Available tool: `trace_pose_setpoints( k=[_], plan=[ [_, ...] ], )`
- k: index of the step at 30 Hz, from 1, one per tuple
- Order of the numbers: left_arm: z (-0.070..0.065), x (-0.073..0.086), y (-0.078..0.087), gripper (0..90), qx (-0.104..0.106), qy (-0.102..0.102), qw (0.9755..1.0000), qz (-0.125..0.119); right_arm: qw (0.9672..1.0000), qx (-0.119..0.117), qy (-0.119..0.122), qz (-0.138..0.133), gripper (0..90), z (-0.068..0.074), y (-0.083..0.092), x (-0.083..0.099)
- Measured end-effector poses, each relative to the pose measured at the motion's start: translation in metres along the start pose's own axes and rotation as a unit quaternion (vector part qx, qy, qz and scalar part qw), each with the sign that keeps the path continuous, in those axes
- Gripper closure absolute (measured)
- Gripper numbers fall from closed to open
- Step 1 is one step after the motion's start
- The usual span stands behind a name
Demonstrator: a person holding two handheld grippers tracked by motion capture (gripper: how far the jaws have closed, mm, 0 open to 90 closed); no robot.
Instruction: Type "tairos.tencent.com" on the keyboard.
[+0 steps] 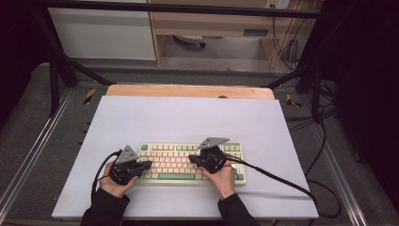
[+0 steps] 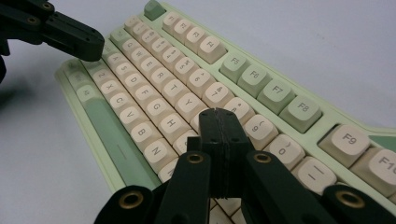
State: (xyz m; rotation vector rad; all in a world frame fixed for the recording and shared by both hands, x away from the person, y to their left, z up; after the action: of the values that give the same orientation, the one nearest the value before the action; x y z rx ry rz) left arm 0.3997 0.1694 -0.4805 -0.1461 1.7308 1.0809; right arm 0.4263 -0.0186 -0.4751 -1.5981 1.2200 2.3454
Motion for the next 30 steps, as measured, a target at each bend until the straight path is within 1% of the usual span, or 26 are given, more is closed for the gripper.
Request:
trace_pose_setpoints(
  k=[1, 4, 6, 13, 15, 16, 18, 20, 24, 25, 26, 30],
  plan=[
    [0.000, 0.000, 0.000, 90.0, 0.000, 0.000, 1.0000, 0.000, 1.0000, 0.001, -0.001, 0.004, 90.0, 0.000, -0.004, 0.001],
    [0.000, 0.000, 0.000, 90.0, 0.000, 0.000, 1.0000, -0.001, 0.9999, 0.004, 0.001, 0.009, 90.0, 0.000, -0.008, 0.003],
    [0.000, 0.000, 0.000, 90.0, 0.000, 0.000, 1.0000, 0.000, 0.9999, 0.005, -0.001, 0.012, 90.0, -0.001, -0.010, 0.004],
    [0.000, 0.000, 0.000, 90.0, 0.000, 0.000, 1.0000, 0.000, 0.9999, 0.008, 0.000, 0.014, 90.0, -0.003, -0.014, 0.006],
    [0.000, 0.000, 0.000, 90.0, 0.000, -0.001, 1.0000, 0.001, 0.9997, 0.011, 0.002, 0.020, 90.0, -0.004, -0.015, 0.008],
    [0.000, 0.000, 0.000, 90.0, 0.000, -0.001, 1.0000, 0.001, 0.9998, 0.009, 0.003, 0.017, 90.0, -0.004, -0.016, 0.008],
    [0.000, 0.000, -0.001, 90.0, 0.000, -0.001, 1.0000, 0.001, 0.9998, 0.009, -0.001, 0.019, 90.0, -0.003, -0.015, 0.007],
    [0.000, 0.000, 0.000, 90.0, 0.000, -0.001, 1.0000, 0.001, 0.9998, 0.012, 0.001, 0.018, 90.0, -0.004, -0.013, 0.007],
    [-0.001, 0.000, 0.000, 90.0, -0.001, -0.002, 1.0000, 0.000, 1.0000, -0.002, -0.001, 0.007, 90.0, 0.000, -0.007, 0.002],
    [-0.001, 0.000, 0.000, 90.0, -0.001, -0.002, 1.0000, 0.000, 0.9999, -0.007, -0.004, 0.008, 90.0, 0.002, -0.005, 0.001],
    [-0.001, 0.000, 0.000, 89.9, -0.001, -0.002, 1.0000, 0.000, 0.9999, -0.011, -0.001, 0.009, 90.0, 0.003, -0.001, 0.000],
    [-0.001, -0.001, 0.001, 90.0, -0.001, -0.003, 1.0000, -0.002, 0.9998, -0.013, 0.004, 0.014, 90.0, 0.004, 0.004, 0.000]
  ],
)
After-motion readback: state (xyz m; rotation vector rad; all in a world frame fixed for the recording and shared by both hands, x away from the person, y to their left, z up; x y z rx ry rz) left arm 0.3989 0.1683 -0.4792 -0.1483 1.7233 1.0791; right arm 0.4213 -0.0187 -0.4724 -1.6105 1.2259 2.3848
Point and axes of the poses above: each handheld gripper's, and its own axes: y roughly backward along the jaws, x roughly out of its underside, z roughly to its left, the point moved 9 cm from there along -y, roughly forward along the jaws, and after that the axes turned 3 degrees about -z, right-handed, at the moved point
